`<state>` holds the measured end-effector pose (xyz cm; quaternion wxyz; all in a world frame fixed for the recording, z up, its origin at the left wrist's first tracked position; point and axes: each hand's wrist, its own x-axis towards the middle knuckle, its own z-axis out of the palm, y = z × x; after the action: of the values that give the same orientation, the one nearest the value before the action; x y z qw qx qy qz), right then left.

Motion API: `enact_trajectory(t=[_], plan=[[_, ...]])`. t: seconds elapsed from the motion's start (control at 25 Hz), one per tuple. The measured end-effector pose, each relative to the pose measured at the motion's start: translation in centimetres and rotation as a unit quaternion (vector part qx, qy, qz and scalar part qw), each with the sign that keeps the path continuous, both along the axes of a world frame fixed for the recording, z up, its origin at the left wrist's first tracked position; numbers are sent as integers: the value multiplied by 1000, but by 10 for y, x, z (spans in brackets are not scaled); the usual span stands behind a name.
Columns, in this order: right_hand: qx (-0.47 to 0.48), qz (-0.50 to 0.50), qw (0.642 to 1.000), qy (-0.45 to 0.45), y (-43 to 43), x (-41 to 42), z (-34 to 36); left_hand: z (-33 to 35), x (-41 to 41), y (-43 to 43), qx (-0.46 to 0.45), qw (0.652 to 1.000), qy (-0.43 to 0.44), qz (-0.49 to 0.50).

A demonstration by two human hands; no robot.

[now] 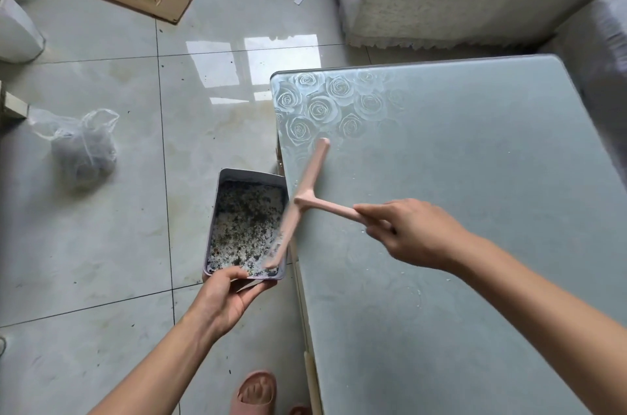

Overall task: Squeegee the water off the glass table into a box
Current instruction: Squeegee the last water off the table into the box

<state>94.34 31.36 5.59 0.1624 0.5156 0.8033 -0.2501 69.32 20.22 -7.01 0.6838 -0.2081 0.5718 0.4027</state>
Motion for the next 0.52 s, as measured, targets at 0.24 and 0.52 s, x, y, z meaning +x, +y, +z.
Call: enact_trajectory(t=[0.24, 0.52], plan=[[26, -112, 984, 139, -20, -1, 5, 4, -3, 1, -3, 1000, 9, -11], [-37, -375, 910, 173, -17, 106, 28, 22, 10, 6, -52, 996, 60, -44]])
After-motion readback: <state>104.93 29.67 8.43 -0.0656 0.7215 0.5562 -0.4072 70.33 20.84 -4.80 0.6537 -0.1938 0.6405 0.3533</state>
